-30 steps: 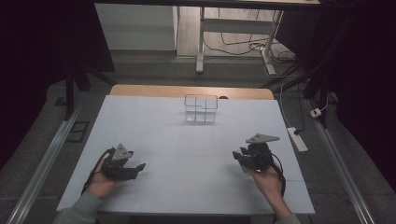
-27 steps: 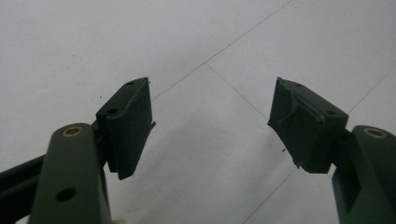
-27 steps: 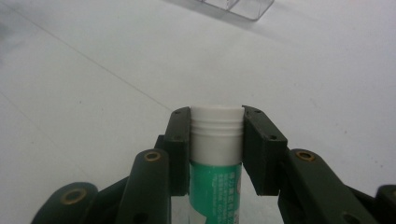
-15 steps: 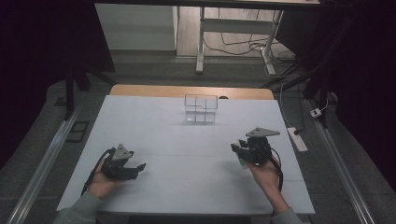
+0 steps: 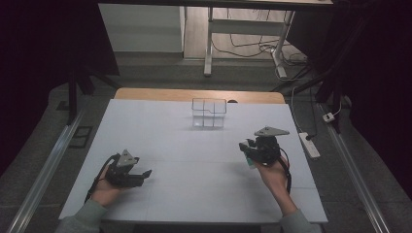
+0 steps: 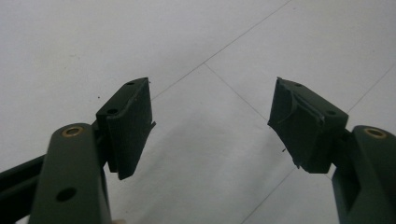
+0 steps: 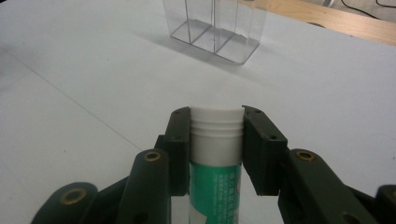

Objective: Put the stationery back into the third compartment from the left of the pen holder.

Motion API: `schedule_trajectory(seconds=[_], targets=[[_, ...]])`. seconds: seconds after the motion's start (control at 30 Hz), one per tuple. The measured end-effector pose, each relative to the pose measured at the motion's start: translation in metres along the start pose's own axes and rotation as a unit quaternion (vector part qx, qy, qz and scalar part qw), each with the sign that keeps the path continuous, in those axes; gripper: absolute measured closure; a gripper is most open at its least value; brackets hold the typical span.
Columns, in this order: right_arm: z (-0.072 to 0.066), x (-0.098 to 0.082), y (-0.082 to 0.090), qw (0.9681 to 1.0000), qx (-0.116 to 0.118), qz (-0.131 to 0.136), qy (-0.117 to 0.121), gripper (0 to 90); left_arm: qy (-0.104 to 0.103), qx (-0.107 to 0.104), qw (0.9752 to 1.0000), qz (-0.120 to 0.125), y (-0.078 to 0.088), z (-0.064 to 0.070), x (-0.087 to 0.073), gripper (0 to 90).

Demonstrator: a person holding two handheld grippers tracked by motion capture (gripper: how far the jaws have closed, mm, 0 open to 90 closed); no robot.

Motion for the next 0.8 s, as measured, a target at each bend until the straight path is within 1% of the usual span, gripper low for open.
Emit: schedule_trajectory(seconds=[0.17, 0.27, 0.37, 0.6, 0.63, 0.8], targets=[[0.001, 0.004, -0.003, 1.0, 0.0, 0.006, -0.003, 64.2, 0.0, 0.0, 1.0, 0.0, 0.0, 0.0, 0.0, 29.6], [0.001, 0.007, -0.006, 1.0, 0.0, 0.009, -0.001, 64.2, 0.0, 0.0, 1.0, 0.0, 0.0, 0.0, 0.0, 29.5], [-0.001, 0.009, -0.01, 1.0, 0.001, 0.007, 0.003, 64.1, 0.0, 0.0, 1.0, 0.0, 0.0, 0.0, 0.0, 29.5], [-0.003, 0.017, -0.021, 0.9999, 0.003, 0.014, 0.008, 64.1, -0.002, 0.0, 1.0, -0.001, 0.0, 0.0, 0.0, 29.5], [-0.004, 0.018, -0.023, 0.9998, 0.003, 0.018, 0.005, 64.2, -0.001, 0.0, 1.0, -0.001, 0.0, 0.0, 0.0, 29.5], [-0.004, 0.025, -0.029, 0.9997, 0.004, 0.024, 0.006, 64.2, -0.001, -0.001, 1.0, -0.001, 0.0, 0.0, 0.0, 29.5]])
Point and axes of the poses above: each handheld gripper's, and its own axes: y roughly backward along the jaws, x roughly out of its top, z roughly to its right, the point moved 8 cm from there along -y, roughly forward along the jaws, and after that the axes turned 12 degrees about z, right-handed, at the moved point
